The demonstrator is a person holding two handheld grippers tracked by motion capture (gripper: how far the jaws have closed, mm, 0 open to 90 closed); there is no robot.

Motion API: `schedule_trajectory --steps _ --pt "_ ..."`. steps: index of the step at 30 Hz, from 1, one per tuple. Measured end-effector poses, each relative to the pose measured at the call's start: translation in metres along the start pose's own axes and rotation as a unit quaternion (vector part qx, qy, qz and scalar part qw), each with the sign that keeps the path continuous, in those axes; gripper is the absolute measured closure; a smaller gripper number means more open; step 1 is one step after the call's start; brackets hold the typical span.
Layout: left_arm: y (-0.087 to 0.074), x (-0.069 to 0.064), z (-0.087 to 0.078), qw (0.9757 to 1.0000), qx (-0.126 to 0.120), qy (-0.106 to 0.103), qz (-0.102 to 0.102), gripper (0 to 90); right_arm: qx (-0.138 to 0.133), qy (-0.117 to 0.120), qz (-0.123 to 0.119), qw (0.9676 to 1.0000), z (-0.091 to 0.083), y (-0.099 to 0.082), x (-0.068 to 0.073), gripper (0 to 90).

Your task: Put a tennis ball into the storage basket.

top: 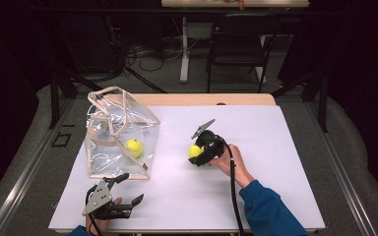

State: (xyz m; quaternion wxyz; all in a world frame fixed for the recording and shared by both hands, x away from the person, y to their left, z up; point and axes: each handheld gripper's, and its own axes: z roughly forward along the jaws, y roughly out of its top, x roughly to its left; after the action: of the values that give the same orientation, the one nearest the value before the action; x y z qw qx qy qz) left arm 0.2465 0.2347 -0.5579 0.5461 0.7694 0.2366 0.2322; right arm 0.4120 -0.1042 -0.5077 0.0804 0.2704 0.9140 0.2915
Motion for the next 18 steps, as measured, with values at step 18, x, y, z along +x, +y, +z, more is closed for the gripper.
schedule_trajectory --steps 18 --pt "-0.001 0.001 0.001 1.0000 0.001 0.000 -0.002 15.8 -0.005 0.001 -0.010 0.9999 -0.015 0.008 0.002 26.3"
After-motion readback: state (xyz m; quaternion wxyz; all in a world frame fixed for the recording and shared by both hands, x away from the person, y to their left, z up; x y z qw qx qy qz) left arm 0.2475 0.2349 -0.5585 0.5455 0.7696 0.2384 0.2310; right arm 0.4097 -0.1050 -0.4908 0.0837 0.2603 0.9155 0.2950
